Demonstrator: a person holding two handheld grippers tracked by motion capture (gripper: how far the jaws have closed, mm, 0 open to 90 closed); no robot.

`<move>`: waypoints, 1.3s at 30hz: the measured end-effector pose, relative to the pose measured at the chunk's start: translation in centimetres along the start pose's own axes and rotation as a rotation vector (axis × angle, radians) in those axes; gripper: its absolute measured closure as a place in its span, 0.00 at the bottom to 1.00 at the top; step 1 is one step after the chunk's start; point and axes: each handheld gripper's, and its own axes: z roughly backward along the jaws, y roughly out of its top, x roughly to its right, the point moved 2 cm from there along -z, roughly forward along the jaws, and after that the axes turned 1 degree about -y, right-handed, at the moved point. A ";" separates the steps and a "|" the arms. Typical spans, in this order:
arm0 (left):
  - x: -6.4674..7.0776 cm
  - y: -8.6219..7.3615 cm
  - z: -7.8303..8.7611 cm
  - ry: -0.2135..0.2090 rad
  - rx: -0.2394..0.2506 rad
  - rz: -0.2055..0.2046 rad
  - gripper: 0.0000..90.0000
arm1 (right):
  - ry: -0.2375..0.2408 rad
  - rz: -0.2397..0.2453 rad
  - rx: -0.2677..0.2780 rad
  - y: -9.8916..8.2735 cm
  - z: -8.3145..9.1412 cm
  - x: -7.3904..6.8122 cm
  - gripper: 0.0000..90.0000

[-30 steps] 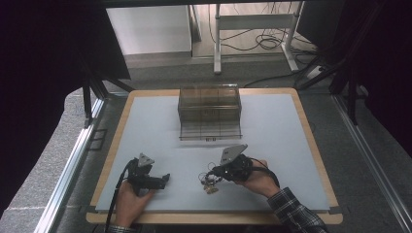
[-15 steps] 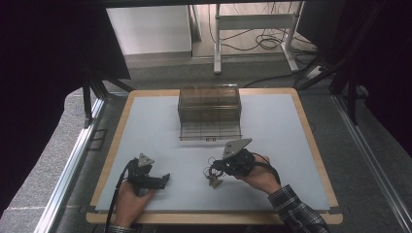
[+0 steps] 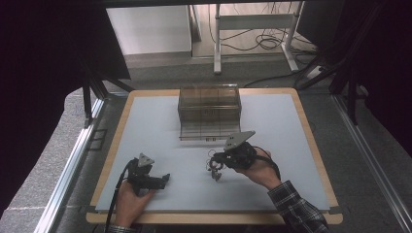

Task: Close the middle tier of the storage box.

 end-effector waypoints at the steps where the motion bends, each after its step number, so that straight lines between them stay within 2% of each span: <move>1: 0.0 0.0 0.0 0.000 0.000 0.000 0.00 | -0.003 -0.005 0.000 0.0 0.0 0.1 0.92; 13: 0.0 0.0 0.0 0.001 0.001 -0.003 0.00 | -0.040 -0.028 0.023 0.9 0.7 1.3 0.92; 39: 0.0 0.0 0.0 0.000 0.000 -0.003 0.00 | -0.059 -0.073 0.066 2.6 1.4 3.3 0.92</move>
